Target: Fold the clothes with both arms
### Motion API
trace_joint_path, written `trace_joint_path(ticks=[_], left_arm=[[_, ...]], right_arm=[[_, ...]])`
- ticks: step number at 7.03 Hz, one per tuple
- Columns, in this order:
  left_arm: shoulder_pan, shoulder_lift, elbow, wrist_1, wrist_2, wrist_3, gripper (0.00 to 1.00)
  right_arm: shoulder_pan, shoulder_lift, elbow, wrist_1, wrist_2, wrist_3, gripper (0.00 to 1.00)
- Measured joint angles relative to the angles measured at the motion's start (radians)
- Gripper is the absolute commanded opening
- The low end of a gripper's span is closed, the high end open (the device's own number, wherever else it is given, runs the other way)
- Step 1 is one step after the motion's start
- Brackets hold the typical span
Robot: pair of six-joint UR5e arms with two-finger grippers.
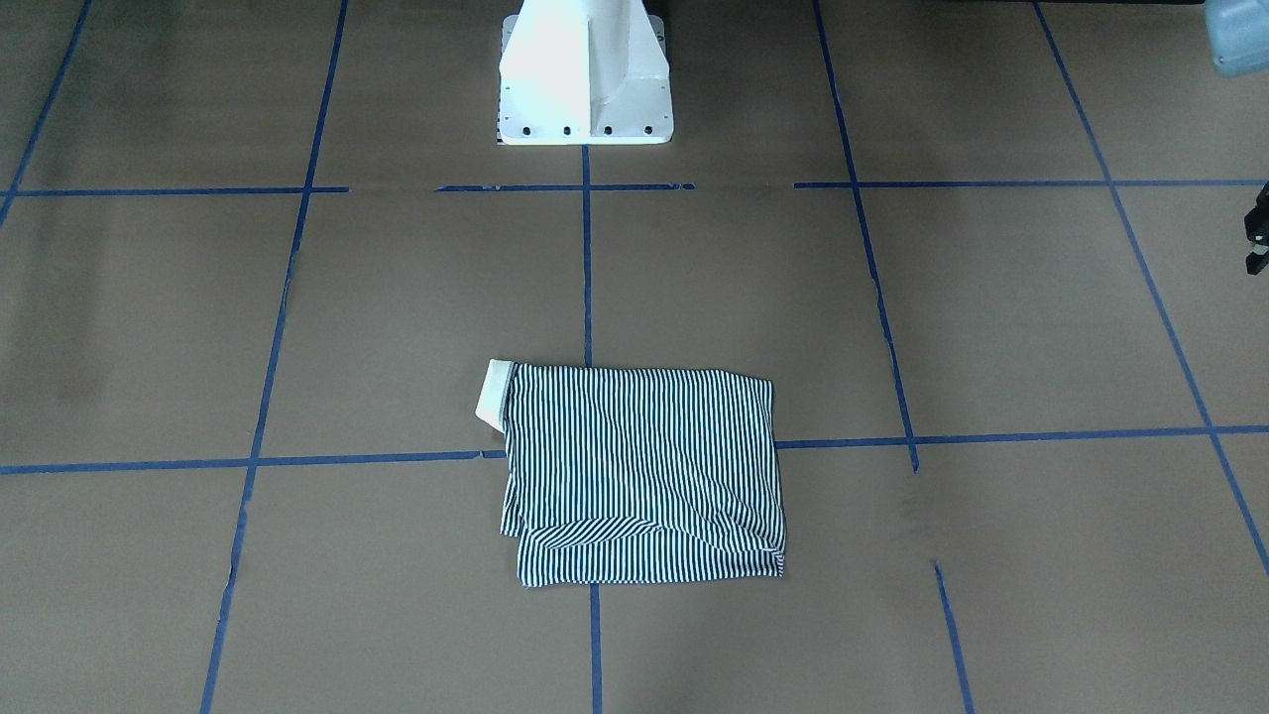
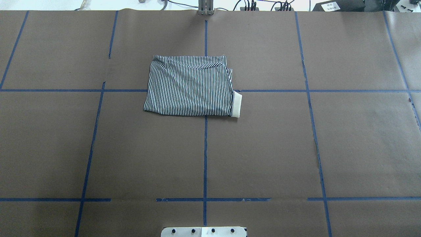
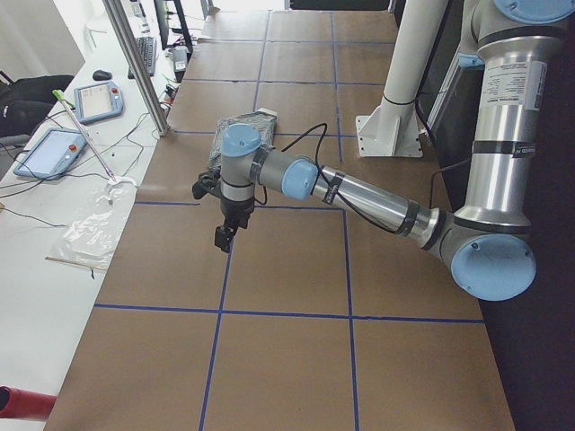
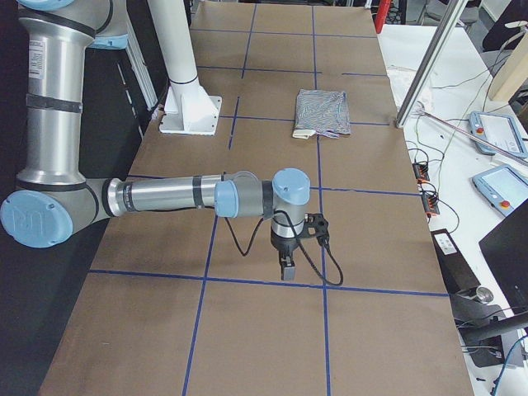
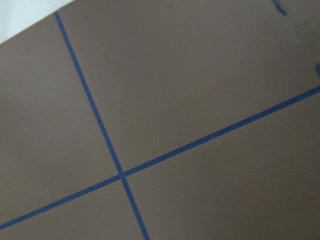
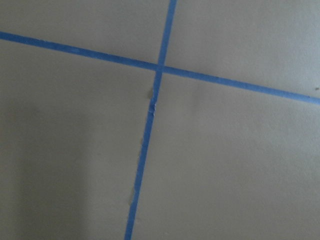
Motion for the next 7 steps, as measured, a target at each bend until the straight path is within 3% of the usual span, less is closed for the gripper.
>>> trace_joint_path(ticks=[3, 7], left_arm=[[-0.092, 0.086, 0.113, -0.052, -0.157, 0.084, 1.00], [-0.167, 0.140, 0.139, -0.061, -0.166, 0.199, 1.00]], right_arm=[[0.021, -0.093, -0.018, 0.042, 0.043, -0.003, 1.00], [0.022, -0.109, -0.030, 0.075, 0.041, -0.007, 1.00]])
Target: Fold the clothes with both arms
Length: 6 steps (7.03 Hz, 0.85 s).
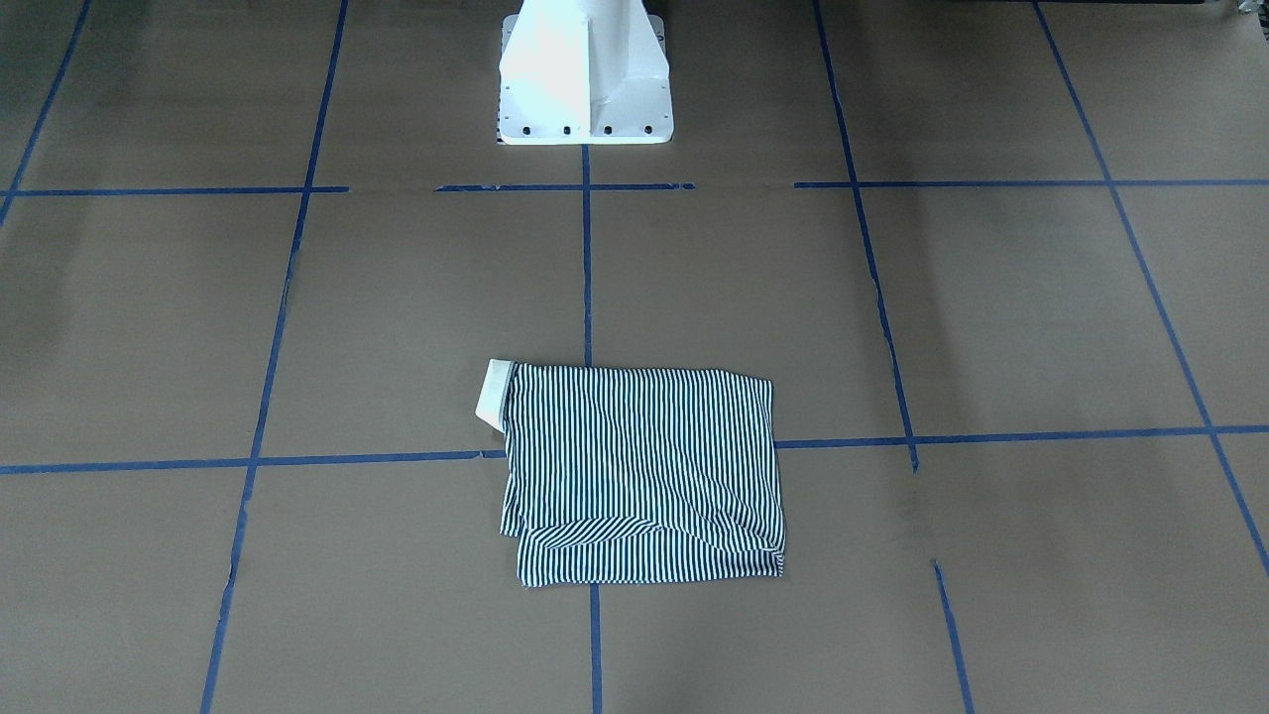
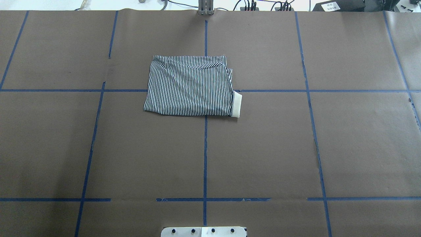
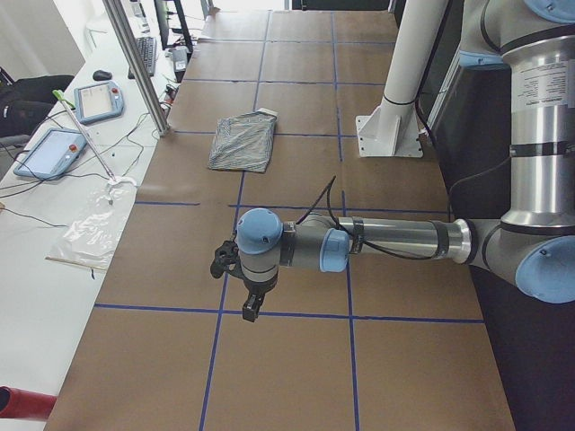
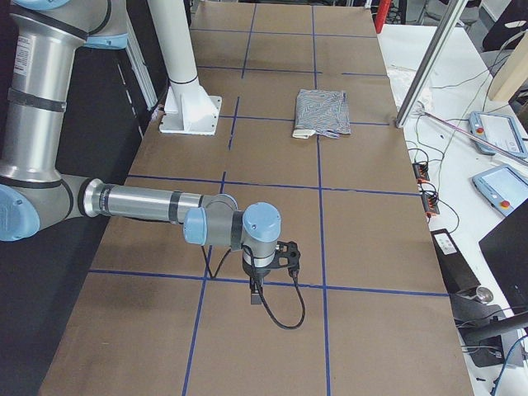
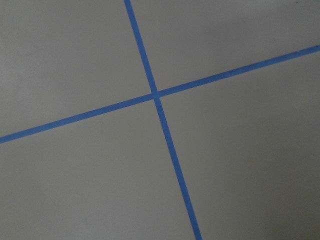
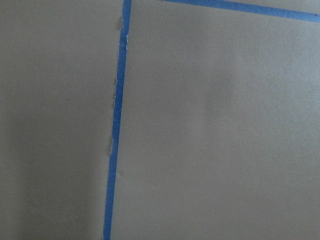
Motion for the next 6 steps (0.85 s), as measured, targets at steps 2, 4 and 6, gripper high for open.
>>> trace_joint_path(ticks=[2, 4, 6], left_arm=[[0.000, -0.004, 0.000, -0.021, 0.035, 0.004, 1.00], [0.001, -0.004, -0.001, -0.020, 0.045, 0.001, 1.00], [0.001, -0.004, 0.005, -0.004, 0.000, -0.012, 1.00]], right_arm=[[-0.001, 0.002, -0.004, 0.006, -0.032, -0.005, 1.00], [-0.001, 0.003, -0.005, 0.005, 0.010, 0.005, 1.00], [-0.001, 0.007, 0.001, 0.006, 0.083, 0.053, 1.00]])
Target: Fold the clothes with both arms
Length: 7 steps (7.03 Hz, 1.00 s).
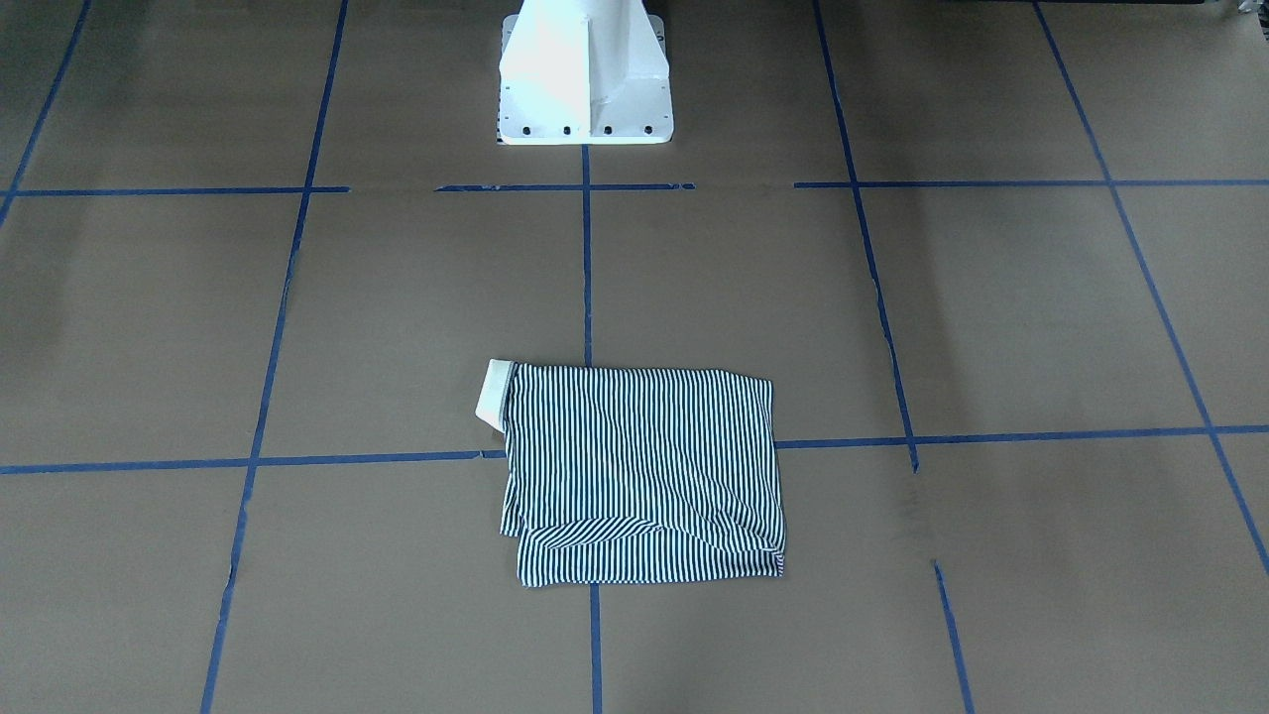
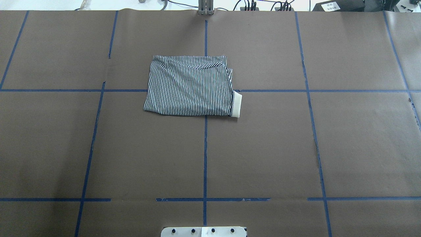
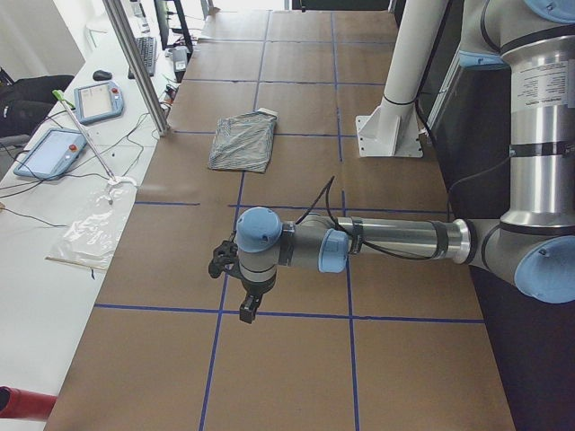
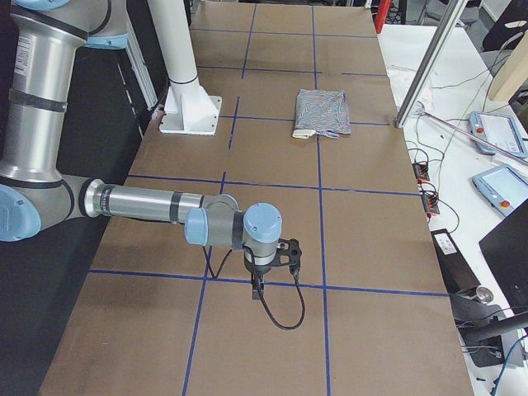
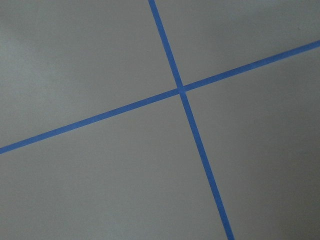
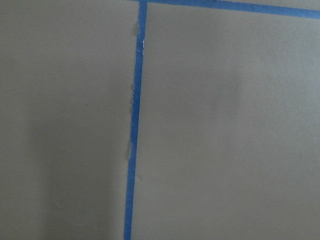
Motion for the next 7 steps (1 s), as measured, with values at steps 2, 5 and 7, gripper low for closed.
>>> trace_joint_path(ticks=[2, 5, 7], left_arm=[[0.000, 0.001, -0.002, 0.025, -0.043, -0.034, 1.00], [0.000, 0.004, -0.007, 0.022, -0.045, -0.042, 1.00], [0.000, 0.003, -0.010, 0.020, -0.044, -0.041, 1.00]], right_arm=[[0.000, 0.001, 0.003, 0.001, -0.005, 0.031, 1.00], [0.000, 0.003, 0.004, 0.001, -0.017, 0.034, 1.00], [0.000, 0.006, 0.005, 0.002, -0.017, 0.031, 1.00]])
